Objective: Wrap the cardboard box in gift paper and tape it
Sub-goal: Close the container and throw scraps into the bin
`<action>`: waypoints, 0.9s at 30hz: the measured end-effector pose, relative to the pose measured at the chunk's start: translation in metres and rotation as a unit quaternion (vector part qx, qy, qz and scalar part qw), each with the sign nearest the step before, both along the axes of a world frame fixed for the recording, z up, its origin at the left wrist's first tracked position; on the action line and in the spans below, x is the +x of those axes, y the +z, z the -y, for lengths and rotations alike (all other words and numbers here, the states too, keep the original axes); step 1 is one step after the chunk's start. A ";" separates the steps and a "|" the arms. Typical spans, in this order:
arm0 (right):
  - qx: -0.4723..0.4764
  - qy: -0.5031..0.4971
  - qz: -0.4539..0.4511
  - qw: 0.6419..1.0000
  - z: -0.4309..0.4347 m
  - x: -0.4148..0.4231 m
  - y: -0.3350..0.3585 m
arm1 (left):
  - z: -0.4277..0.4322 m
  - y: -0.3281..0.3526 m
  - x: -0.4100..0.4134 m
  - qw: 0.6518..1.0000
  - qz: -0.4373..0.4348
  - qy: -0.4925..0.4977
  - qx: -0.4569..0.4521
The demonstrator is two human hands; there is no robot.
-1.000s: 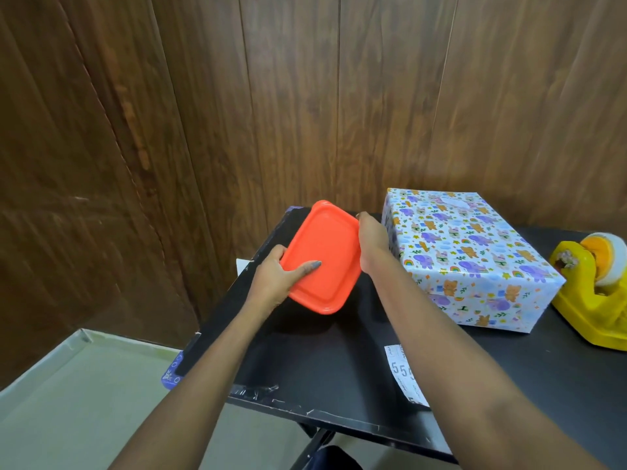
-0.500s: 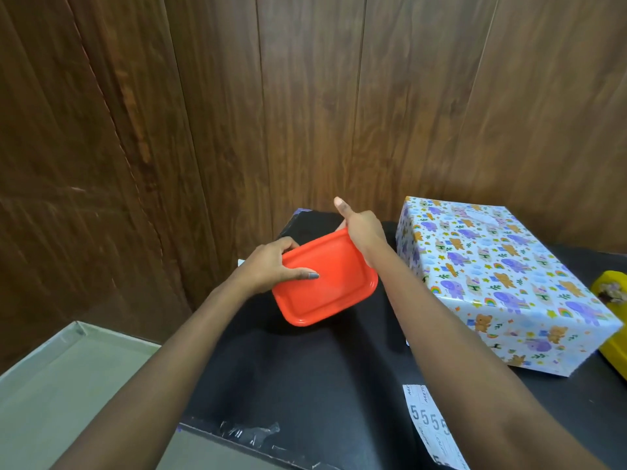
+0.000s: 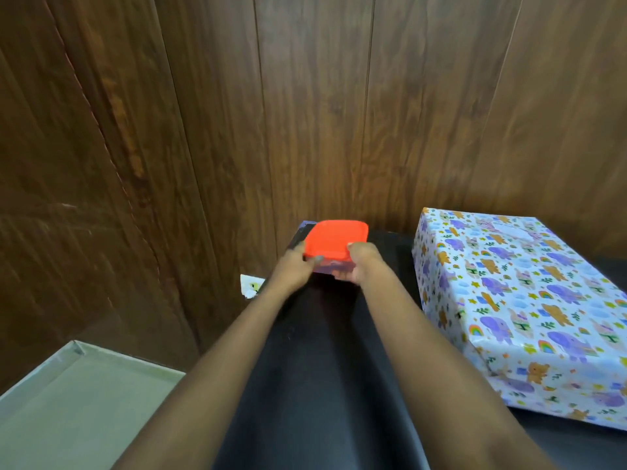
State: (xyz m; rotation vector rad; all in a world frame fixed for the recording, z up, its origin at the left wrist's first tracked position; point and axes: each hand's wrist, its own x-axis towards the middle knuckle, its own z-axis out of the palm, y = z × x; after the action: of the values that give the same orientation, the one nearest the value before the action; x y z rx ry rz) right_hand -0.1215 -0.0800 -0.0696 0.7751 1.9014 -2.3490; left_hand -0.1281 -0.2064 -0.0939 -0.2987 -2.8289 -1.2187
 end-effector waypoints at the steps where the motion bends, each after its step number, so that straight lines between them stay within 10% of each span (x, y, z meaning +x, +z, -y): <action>1: -0.005 0.000 0.008 1.000 0.002 -0.005 -0.005 | -0.006 -0.005 -0.004 1.000 0.024 -0.010 -0.003; 11: 0.170 -0.002 -0.048 0.984 -0.008 -0.064 -0.028 | -0.034 -0.028 -0.067 0.993 0.010 0.091 -0.069; 27: 0.193 -0.057 -0.073 0.977 -0.017 -0.044 0.013 | -0.027 0.006 -0.060 0.994 -0.033 0.096 -0.032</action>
State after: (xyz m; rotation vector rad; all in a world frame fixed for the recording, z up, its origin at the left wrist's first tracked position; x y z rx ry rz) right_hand -0.1654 -0.0626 -0.0566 0.7662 2.4869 -2.1756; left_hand -0.1881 -0.1790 -0.0883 -0.0664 -2.7680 -1.0610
